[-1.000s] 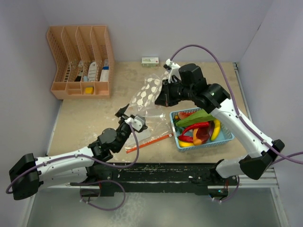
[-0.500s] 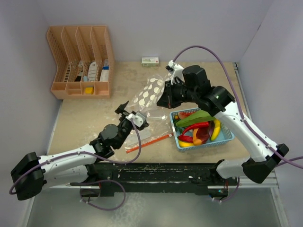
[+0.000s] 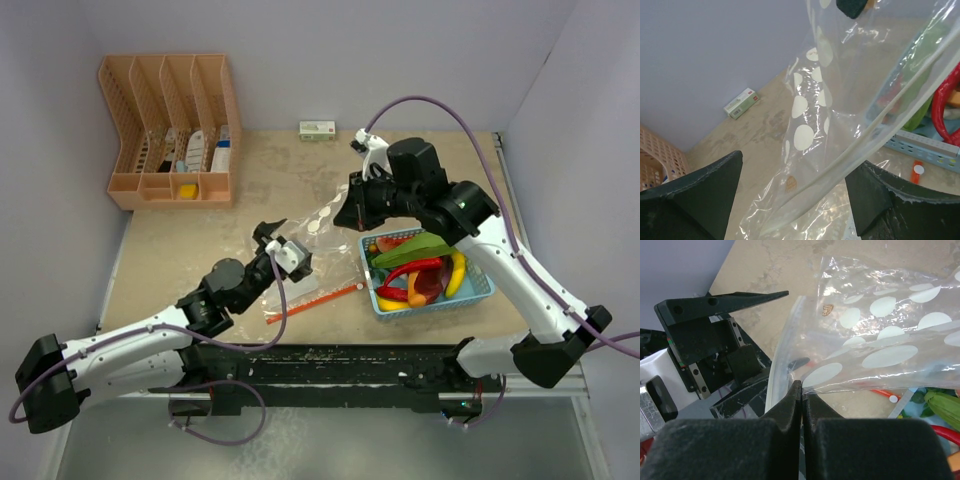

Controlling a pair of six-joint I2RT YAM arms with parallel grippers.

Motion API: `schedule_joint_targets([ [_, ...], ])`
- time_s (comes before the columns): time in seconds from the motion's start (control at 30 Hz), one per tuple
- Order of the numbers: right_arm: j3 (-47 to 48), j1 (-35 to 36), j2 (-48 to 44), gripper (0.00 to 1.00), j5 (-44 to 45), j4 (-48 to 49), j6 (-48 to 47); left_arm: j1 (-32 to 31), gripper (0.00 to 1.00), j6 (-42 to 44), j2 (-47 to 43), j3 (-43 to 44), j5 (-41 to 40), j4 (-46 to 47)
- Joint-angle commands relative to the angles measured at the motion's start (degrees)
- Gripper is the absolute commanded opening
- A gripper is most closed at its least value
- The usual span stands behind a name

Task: Place the food in the zip-top bag and seal the zipper
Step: Open the zipper of the food storage bag.

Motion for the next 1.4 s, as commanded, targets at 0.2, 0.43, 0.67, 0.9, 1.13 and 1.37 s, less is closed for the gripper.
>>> schedule_joint_targets([
  [0.2,3.1,-0.1,-2.5,0.00,-1.1,-3.6,-5.8,0.8,0.93,-6.8,-0.3,4.6,12.7,-4.8],
  [0.43,3.6,-0.1,-2.7,0.00,0.7,-4.6,-6.9,0.8,0.99,-9.2,-4.4,8.5,21.3,-13.2],
  [0.67,2.9,0.0,-3.2,0.00,0.1,-3.8,-5.9,0.8,0.98,-8.1,-5.9,7.6,16.5,-13.0],
  [0.9,3.4,0.0,-3.1,0.00,0.3,-4.1,-5.4,0.8,0.96,-9.1,-1.9,6.4,17.7,-10.3],
  [1.13,3.6,-0.1,-3.3,0.00,0.1,-4.2,-5.0,0.8,0.87,-8.8,-0.3,5.0,10.3,-6.0],
  [1.37,2.6,-0.1,-3.7,0.00,0.5,-4.4,-5.2,0.8,0.90,-7.9,-3.9,2.7,9.7,-2.9],
])
